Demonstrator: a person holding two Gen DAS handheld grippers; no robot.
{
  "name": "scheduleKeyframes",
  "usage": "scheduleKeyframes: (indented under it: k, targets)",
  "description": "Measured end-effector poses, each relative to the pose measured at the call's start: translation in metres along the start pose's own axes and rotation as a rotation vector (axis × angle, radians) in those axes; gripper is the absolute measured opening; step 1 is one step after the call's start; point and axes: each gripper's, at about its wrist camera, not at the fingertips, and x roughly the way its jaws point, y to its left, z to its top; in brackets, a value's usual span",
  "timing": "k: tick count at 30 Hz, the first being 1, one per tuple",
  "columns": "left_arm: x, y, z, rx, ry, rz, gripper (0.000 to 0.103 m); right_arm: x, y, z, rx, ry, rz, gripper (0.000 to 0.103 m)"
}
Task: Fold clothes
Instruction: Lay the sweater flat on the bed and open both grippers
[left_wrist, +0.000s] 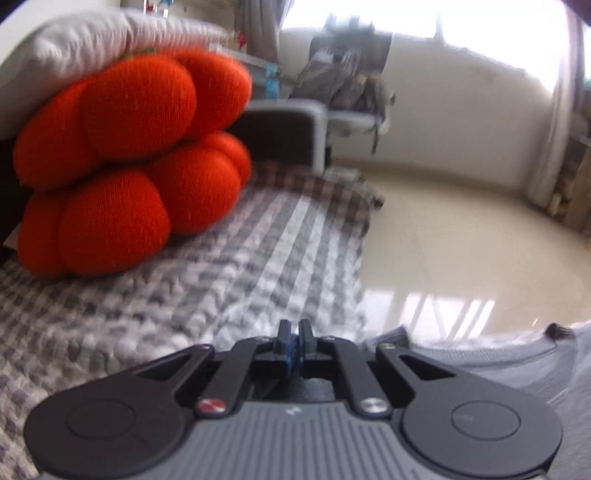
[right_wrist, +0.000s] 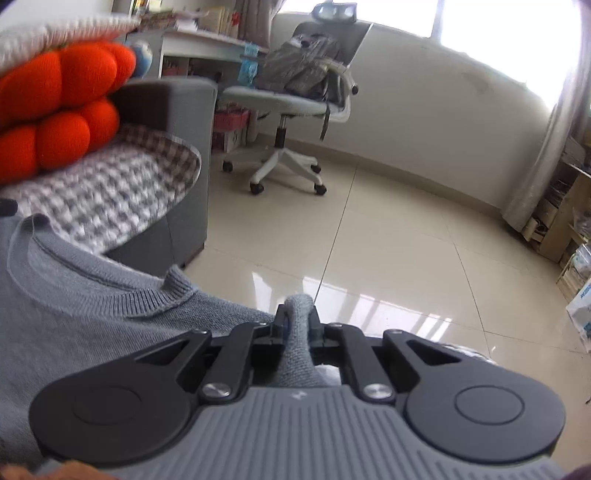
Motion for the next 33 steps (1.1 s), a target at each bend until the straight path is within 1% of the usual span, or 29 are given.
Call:
scheduleKeyframes:
  k: [2,4,5,6,7,8,10,12,13,15,17,20,21,24,25,27,29,31,33]
  targets:
    - [0.003,-0.003,-0.001,0.011,0.018,0.021,0.006,0.006,0.003,0.0,-0.018,0.023,-0.007,0.01]
    - [-0.004,-0.006,0.001,0.025,0.013,0.029,0.011,0.001,0.002,0.002,-0.004,0.014,-0.003,0.012]
    - [-0.009,-0.007,0.001,0.031,0.011,0.029,0.019,-0.002,0.0,0.004,0.012,0.006,0.001,0.023]
    - [-0.015,-0.009,0.001,0.037,0.008,0.031,0.025,-0.007,-0.001,0.004,0.032,0.001,0.002,0.039]
    - [-0.021,-0.01,0.0,0.044,0.004,0.034,0.041,-0.013,-0.001,0.003,0.042,-0.001,0.003,0.045]
    - [-0.028,-0.012,-0.002,0.048,0.001,0.028,0.051,-0.02,0.0,0.003,0.05,-0.003,0.004,0.049]
    - [-0.043,-0.015,-0.008,0.056,-0.005,0.013,0.057,-0.033,0.0,0.0,0.064,0.001,0.011,0.049]
    - [-0.054,-0.019,-0.017,0.061,0.022,-0.016,0.057,-0.046,-0.001,-0.005,0.078,0.014,0.023,0.05]
    - [-0.06,-0.021,-0.023,0.063,0.032,-0.034,0.06,-0.053,-0.001,-0.007,0.087,0.02,0.028,0.05]
    - [-0.072,-0.023,-0.035,0.07,0.044,-0.077,0.071,-0.066,-0.003,-0.013,0.106,0.029,0.039,0.05]
    - [-0.086,-0.025,-0.048,0.075,0.045,-0.131,0.091,-0.081,-0.004,-0.021,0.125,0.036,0.045,0.052]
    - [-0.103,-0.027,-0.068,0.094,0.038,-0.22,0.1,-0.104,-0.007,-0.032,0.168,0.045,0.05,0.054]
    - [-0.108,-0.027,-0.074,0.107,0.036,-0.251,0.101,-0.112,-0.008,-0.037,0.182,0.05,0.053,0.056]
    - [-0.121,-0.031,-0.088,0.153,0.033,-0.299,0.102,-0.136,-0.011,-0.057,0.21,0.064,0.058,0.06]
    - [-0.125,-0.031,-0.092,0.166,0.022,-0.321,0.103,-0.142,-0.011,-0.064,0.208,0.072,0.052,0.06]
    - [-0.128,-0.03,-0.096,0.181,0.027,-0.371,0.103,-0.153,-0.01,-0.079,0.203,0.096,0.044,0.06]
    - [-0.132,-0.032,-0.1,0.206,0.025,-0.375,0.103,-0.161,-0.007,-0.092,0.201,0.121,0.043,0.06]
    - [-0.134,-0.034,-0.103,0.233,0.023,-0.369,0.103,-0.168,-0.002,-0.097,0.194,0.102,0.049,0.06]
    - [-0.134,-0.035,-0.104,0.25,0.023,-0.361,0.103,-0.172,0.008,-0.09,0.185,0.07,0.063,0.06]
